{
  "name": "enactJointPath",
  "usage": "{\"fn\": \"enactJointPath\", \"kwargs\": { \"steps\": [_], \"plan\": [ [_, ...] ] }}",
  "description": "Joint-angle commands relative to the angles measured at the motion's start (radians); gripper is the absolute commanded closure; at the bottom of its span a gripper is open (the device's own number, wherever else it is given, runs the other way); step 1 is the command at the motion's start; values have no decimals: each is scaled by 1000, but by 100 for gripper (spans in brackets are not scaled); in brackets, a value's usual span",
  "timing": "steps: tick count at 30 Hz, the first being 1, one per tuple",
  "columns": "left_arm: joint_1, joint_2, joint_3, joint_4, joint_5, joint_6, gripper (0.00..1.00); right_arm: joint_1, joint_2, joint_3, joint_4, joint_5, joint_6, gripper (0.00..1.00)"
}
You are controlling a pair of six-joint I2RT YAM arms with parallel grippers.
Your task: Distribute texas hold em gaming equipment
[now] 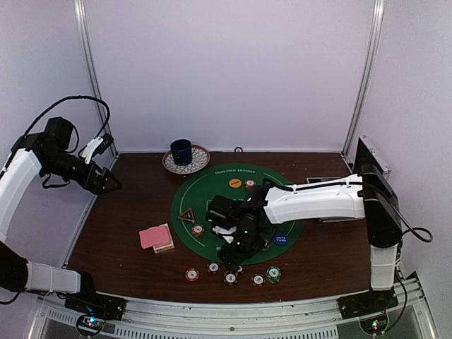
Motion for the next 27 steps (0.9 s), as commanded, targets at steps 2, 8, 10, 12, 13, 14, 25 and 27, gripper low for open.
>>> {"fn": "enactJointPath", "kwargs": {
  "steps": [2,8,10,12,13,14,25,27],
  "plan": [
    [5,-20,-1,-7,5,24,2,-1,15,13,-10,-30,55,21],
    [5,-21,-5,-7,10,26,2,-5,19,1,-17,-53,87,22],
    [5,-21,-4,-7,10,27,3,-6,25,1,-20,-63,93,22],
    [5,-23,-4,-7,10,31,2,-6,34,3,-23,-70,103,22],
    [5,-23,-4,-7,10,33,2,-6,39,2,-21,-74,112,22],
    [5,-23,-2,-8,10,33,2,-6,41,0,-18,-78,121,22],
    [5,-16,17,-25,14,63,2,-9,88,-4,21,-76,235,19],
    [5,-20,13,-26,10,75,2,-8,96,-3,22,-69,255,20]
  ]
}}
